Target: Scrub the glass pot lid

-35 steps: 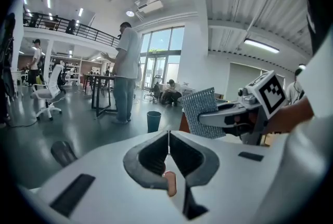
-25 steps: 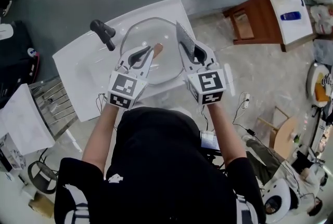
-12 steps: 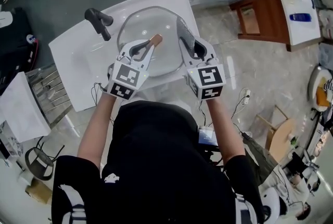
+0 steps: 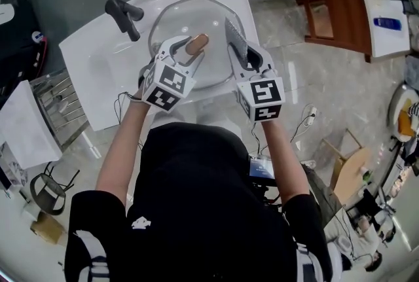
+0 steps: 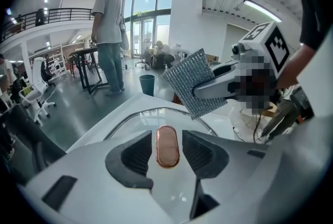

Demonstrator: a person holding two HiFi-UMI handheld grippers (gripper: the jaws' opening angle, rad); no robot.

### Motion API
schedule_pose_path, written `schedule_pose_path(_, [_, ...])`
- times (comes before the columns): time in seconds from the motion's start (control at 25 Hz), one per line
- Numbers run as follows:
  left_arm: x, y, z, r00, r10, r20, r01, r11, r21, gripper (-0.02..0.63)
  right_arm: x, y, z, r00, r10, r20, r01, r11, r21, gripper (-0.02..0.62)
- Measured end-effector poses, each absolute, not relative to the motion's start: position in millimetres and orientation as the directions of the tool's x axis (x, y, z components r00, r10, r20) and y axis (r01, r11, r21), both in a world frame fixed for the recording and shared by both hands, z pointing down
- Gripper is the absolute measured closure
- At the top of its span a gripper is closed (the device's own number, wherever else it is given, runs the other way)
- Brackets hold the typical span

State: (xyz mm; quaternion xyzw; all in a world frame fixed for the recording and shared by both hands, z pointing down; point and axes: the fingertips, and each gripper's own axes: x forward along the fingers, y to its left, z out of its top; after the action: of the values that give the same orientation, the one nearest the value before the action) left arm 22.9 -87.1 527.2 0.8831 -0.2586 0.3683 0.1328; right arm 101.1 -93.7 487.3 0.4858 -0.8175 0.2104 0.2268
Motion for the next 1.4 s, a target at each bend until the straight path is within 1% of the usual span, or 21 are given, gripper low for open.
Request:
schedule_pose_path(0.2, [25.3, -89.3, 541.6, 0.58, -0.326, 0.747, -0.515, -0.857, 0.025, 0.43, 104.6, -93.8, 497.9, -0.413, -0.689, 0.596, -0.889, 0.446, -0.101, 0.525])
schedule_pose_path(0.48, [32.3, -90.0, 557.1, 0.554, -0.3, 0.777, -0.466, -0.885, -0.009, 0.43, 107.2, -93.7, 508.5, -0.403, -0.671, 0.622, -0.877, 0.477, -0.054, 0.525])
schedule_pose_path(0.64, [35.9, -88.8, 562.3, 0.541, -0.299, 0.786, -0.444, -0.896, -0.036, 0.43, 107.8, -90.1, 512.6, -0.407, -0.662, 0.629, -0.874, 0.483, -0.057, 0.523])
schedule_pose_path(0.96, [37.2, -91.5, 572.0, 0.524, -0.303, 0.796, -0.448, -0.893, -0.045, 0.431, 113.3, -86.6, 521.8, -0.405, -0.652, 0.641, -0.876, 0.478, -0.068, 0.523])
schedule_pose_path(1.4, [38.4, -92.6, 572.5, 0.541, -0.299, 0.786, -0.46, -0.888, -0.021, 0.437, 115.5, -88.8, 525.9, -0.42, -0.639, 0.645, -0.866, 0.495, -0.074, 0.523])
